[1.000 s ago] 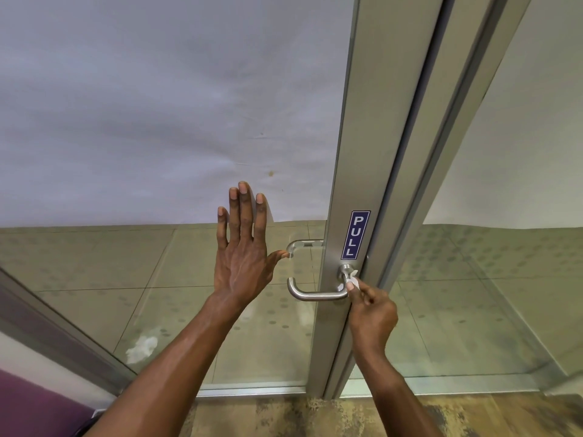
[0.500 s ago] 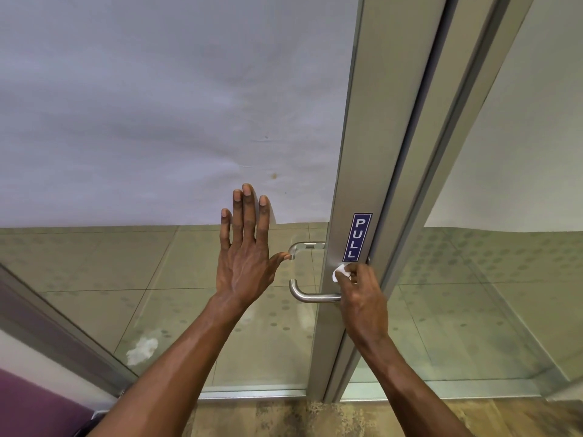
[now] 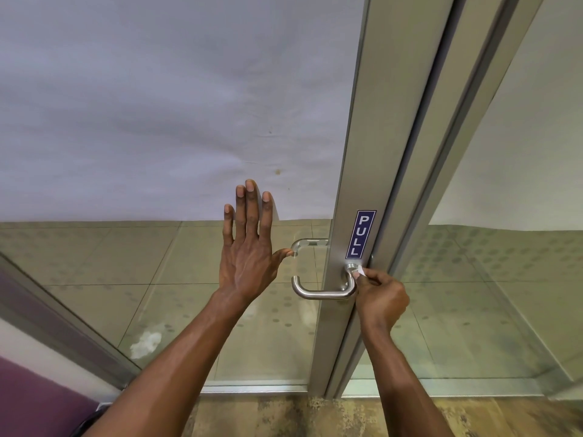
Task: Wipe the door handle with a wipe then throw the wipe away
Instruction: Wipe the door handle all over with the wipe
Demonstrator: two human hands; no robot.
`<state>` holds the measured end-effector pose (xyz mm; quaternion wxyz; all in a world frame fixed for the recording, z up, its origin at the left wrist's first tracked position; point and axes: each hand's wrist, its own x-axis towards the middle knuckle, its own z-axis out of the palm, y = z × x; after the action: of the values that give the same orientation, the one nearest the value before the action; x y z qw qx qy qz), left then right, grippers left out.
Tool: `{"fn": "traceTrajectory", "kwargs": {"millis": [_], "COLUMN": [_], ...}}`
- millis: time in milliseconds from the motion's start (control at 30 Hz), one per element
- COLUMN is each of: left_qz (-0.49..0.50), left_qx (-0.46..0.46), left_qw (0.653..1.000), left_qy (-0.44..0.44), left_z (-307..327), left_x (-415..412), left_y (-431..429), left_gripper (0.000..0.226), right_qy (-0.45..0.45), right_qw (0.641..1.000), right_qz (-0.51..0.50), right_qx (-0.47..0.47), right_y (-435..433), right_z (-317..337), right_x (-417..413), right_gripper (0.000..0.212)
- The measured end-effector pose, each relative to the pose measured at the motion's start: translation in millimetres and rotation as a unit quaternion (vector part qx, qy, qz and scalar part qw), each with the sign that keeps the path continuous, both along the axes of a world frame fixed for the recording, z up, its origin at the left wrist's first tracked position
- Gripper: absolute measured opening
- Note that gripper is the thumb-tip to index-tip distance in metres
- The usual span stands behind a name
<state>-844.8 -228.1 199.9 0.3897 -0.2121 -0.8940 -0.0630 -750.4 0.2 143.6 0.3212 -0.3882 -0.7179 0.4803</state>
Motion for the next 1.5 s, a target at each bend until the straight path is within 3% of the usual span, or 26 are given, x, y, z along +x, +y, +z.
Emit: {"fn": "traceTrajectory", "kwargs": {"millis": [100, 167, 233, 300, 367, 400, 533, 633, 733, 800, 900, 1000, 1033, 1100, 1167, 1300, 1500], "left_qz": [-0.006, 0.0, 0.006, 0.008, 0.005, 0.003, 0.001, 0.004, 0.002, 0.002, 0.002, -0.003, -0.004, -0.003, 0.001, 0.0, 0.002], "left_qx": [0.004, 0.0, -0.004, -0.006, -0.005, -0.003, -0.004, -0.009, -0.008, -0.007, -0.004, -0.003, -0.003, -0.004, -0.006, -0.01, -0.012], "left_qw": [1.0, 1.0, 1.0, 1.0, 1.0, 1.0, 1.0, 1.0, 1.0, 1.0, 1.0, 1.0, 1.0, 1.0, 1.0, 1.0, 1.0], "left_qy": [-0.001, -0.003, -0.003, -0.004, -0.003, -0.001, 0.004, 0.006, 0.006, 0.009, 0.009, 0.007, 0.007, 0.005, 0.002, -0.005, -0.015], "left_z": [-0.3, 1.0, 1.6, 2.4, 3.2, 3.2, 2.7, 0.6, 0.2, 0.0, 0.3, 1.4, 1.6, 1.9, 1.3, 2.4, 5.2], "left_x": [0.3, 0.5, 1.0, 1.8, 2.0, 1.9, 0.0, -2.2, -2.7, -3.0, -2.6, -2.0, -2.1, -2.1, -1.9, -1.2, 1.6], "left_y": [-0.2, -0.1, 0.2, 0.3, 0.0, -0.3, -1.4, -2.3, -2.4, -2.4, -1.7, -1.2, -1.3, -1.3, -1.3, -1.9, -1.0], "left_gripper": [0.131, 0.133, 0.136, 0.138, 0.139, 0.139, 0.138, 0.134, 0.135, 0.137, 0.139, 0.138, 0.139, 0.141, 0.143, 0.14, 0.137], "right_qy": [0.017, 0.083, 0.133, 0.162, 0.172, 0.173, 0.179, 0.178, 0.166, 0.159, 0.111, -0.007, -0.036, -0.043, -0.043, -0.081, -0.171], "right_qw": [0.984, 0.939, 0.864, 0.758, 0.66, 0.63, 0.589, 0.608, 0.68, 0.765, 0.901, 0.993, 0.997, 0.971, 0.936, 0.872, 0.835], "right_qz": [-0.024, -0.007, 0.025, 0.047, 0.055, 0.051, 0.053, 0.06, 0.053, 0.03, 0.018, 0.046, 0.064, 0.109, 0.141, 0.211, 0.252], "right_qx": [-0.174, -0.334, -0.486, -0.63, -0.729, -0.756, -0.786, -0.772, -0.712, -0.623, -0.419, -0.111, 0.008, 0.207, 0.32, 0.435, 0.458], "right_y": [3.1, 4.9, 5.0, 5.4, 6.1, 6.6, 2.9, 3.3, 5.4, 4.6, -0.2, -6.6, -8.4, -12.6, -14.0, -12.0, -11.5], "right_z": [-2.1, -4.9, -1.5, 3.7, 6.4, 6.9, 7.8, 7.0, 11.3, 13.8, 15.5, 11.2, 9.5, 7.2, 7.7, 10.5, 18.9], "right_x": [-0.7, -0.9, -0.5, -1.0, -0.7, -0.3, 2.6, 4.4, 2.7, 1.9, 4.4, 11.0, 14.6, 22.1, 28.2, 38.5, 58.9], "right_gripper": [0.017, 0.013, 0.005, 0.013, 0.021, 0.023, 0.023, 0.025, 0.03, 0.019, 0.008, 0.013, 0.016, 0.019, 0.024, 0.048, 0.069]}}
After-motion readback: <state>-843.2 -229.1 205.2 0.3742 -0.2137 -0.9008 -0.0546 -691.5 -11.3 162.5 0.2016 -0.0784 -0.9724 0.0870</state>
